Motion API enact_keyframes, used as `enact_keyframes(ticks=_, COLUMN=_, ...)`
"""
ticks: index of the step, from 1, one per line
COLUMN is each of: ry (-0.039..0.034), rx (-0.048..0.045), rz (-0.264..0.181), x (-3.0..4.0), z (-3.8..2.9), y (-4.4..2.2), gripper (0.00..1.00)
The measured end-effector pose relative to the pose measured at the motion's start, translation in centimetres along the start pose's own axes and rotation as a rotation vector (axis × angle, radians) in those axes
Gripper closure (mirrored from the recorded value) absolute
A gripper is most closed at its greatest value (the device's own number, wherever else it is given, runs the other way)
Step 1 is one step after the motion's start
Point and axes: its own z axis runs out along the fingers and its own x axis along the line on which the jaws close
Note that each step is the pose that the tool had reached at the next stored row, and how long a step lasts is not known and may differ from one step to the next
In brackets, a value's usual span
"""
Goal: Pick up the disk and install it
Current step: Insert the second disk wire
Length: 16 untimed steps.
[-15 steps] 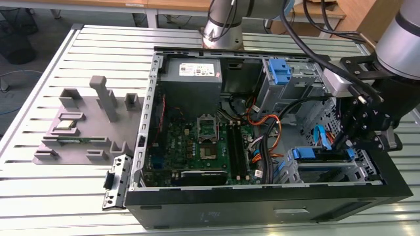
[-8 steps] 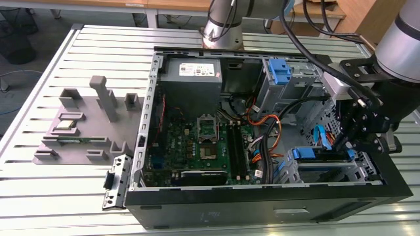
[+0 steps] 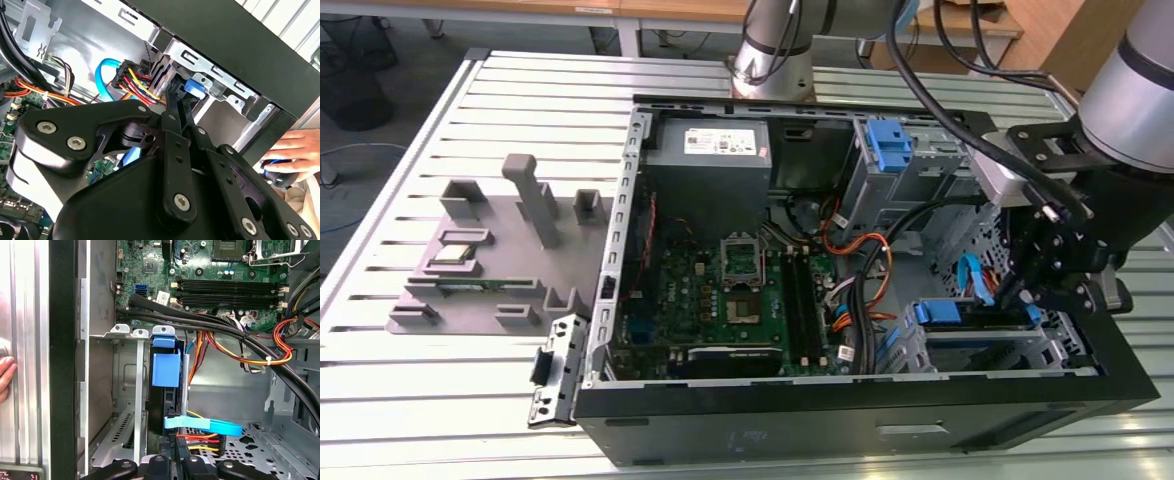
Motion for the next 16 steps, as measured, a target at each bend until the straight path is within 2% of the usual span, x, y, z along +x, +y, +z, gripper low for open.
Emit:
enact_keyframes(ticks=7, ry=0.0003, rx=-0.0001, rz=0.0, x=0.04, z=0.3, y=0.12, gripper=0.84)
enact_keyframes(ticks=16, ry=-0.0001, rx=0.0, rz=0.0, x=0.03, z=0.34, y=0.13, gripper=0.84)
